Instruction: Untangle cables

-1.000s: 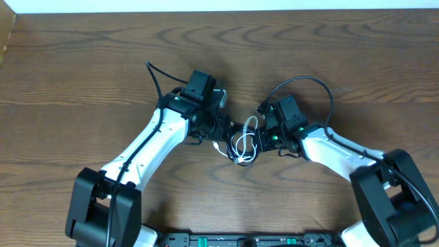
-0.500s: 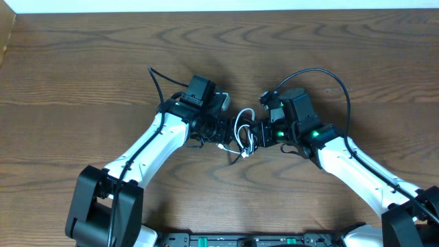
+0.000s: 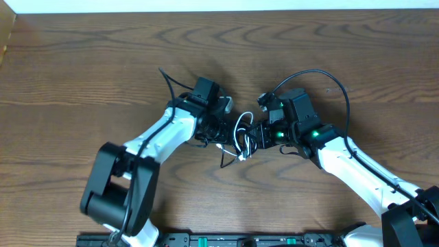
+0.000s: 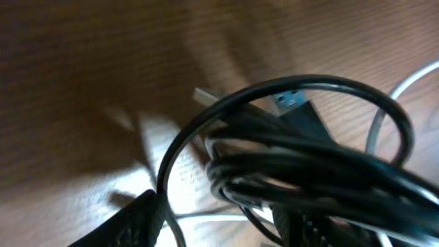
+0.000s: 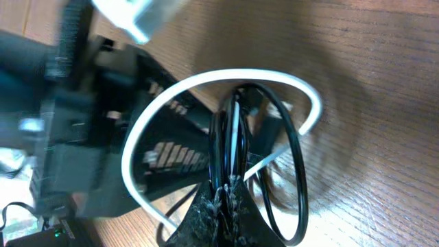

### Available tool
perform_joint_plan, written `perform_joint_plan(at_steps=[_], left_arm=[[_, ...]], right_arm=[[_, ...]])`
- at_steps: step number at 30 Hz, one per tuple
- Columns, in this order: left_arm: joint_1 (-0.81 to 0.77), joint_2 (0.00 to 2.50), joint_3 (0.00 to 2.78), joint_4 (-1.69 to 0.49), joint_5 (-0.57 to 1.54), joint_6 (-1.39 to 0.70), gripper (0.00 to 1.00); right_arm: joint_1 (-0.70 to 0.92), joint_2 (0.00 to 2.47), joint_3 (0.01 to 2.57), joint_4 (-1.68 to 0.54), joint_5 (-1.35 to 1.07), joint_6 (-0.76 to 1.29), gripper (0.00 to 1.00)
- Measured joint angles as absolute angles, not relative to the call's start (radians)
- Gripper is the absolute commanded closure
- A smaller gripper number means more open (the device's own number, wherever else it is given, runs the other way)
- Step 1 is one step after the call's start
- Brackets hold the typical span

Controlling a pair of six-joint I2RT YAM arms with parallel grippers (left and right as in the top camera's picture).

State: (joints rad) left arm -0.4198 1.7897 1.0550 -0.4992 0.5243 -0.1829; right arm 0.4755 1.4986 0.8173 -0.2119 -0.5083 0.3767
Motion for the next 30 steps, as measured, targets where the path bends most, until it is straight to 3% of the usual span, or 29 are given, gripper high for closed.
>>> perform_joint_plan(at_steps=[5, 9, 16, 22, 30], left_arm=[[-0.420, 1.811, 1.054, -0.429, 0.553, -0.183, 0.45], [-0.420, 1.810, 1.054, -0.398, 0.569, -0.182, 0.68], [-0.420, 1.810, 1.054, -0.393, 0.579, -0.194, 0.92], [-0.420, 1.810, 1.054, -0.395, 0.582, -0.206, 0.92], [-0.420, 1.810, 1.054, -0.443, 0.581, -0.206, 0.92]], right_arm=[[0.476, 1.499, 0.817, -0.212, -0.509, 0.380, 0.99], [0.476, 1.499, 0.817, -0.212, -0.509, 0.391, 0.99], [0.476, 1.499, 0.817, -0.220, -0.511, 0.403, 0.99], [0.476, 1.499, 0.817, -0.316, -0.461, 0.410, 0.99], [0.476, 1.499, 0.816, -0.679, -0.035, 0.485, 0.99]])
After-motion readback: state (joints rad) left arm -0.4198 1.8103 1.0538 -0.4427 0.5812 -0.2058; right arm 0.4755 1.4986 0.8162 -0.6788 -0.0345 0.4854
